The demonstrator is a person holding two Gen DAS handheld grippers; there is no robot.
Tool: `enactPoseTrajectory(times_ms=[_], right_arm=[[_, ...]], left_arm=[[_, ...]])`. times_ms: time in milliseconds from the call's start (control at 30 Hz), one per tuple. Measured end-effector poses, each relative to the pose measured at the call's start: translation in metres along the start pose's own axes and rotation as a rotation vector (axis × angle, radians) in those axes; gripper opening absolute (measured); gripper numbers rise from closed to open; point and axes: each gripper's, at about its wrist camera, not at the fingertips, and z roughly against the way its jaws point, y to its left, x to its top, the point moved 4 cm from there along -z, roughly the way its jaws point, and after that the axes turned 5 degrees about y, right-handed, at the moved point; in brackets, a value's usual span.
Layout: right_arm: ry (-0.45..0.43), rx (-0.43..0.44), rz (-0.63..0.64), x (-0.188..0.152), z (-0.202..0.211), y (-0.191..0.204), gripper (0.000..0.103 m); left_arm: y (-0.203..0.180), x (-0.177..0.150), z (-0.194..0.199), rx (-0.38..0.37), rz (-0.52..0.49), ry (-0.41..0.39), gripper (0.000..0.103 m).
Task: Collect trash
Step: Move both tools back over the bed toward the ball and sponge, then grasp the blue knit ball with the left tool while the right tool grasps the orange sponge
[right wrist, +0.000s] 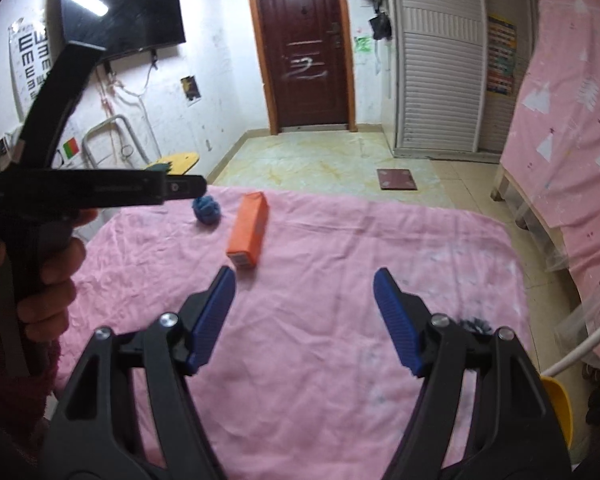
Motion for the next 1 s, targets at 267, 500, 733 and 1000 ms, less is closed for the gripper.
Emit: enactPoseTrajectory(times_ms=[267, 500, 733, 1000], right_arm=[[0.070, 0.039, 0.061, 0.017, -0.046, 0.032, 0.069], [0.118, 0.059, 0.086, 0.024, -0.079, 0.044, 0.069], [0.161, 0.034, 0.107, 0.027, -0.100, 0.047, 0.056], [0.188, 0.022, 0.116, 0.026, -0.117, 0.053, 0.038]], left_arm=[[0.039, 0.016, -0.036, 0.047, 0.068, 0.052, 0.053], [0.051, 0.023, -0.066, 0.069, 0.078, 0.088, 0.053], [0.051, 0.026, -0.086, 0.101, 0.068, 0.115, 0.053], [0.052, 0.023, -0.097, 0.127, 0.057, 0.123, 0.022]])
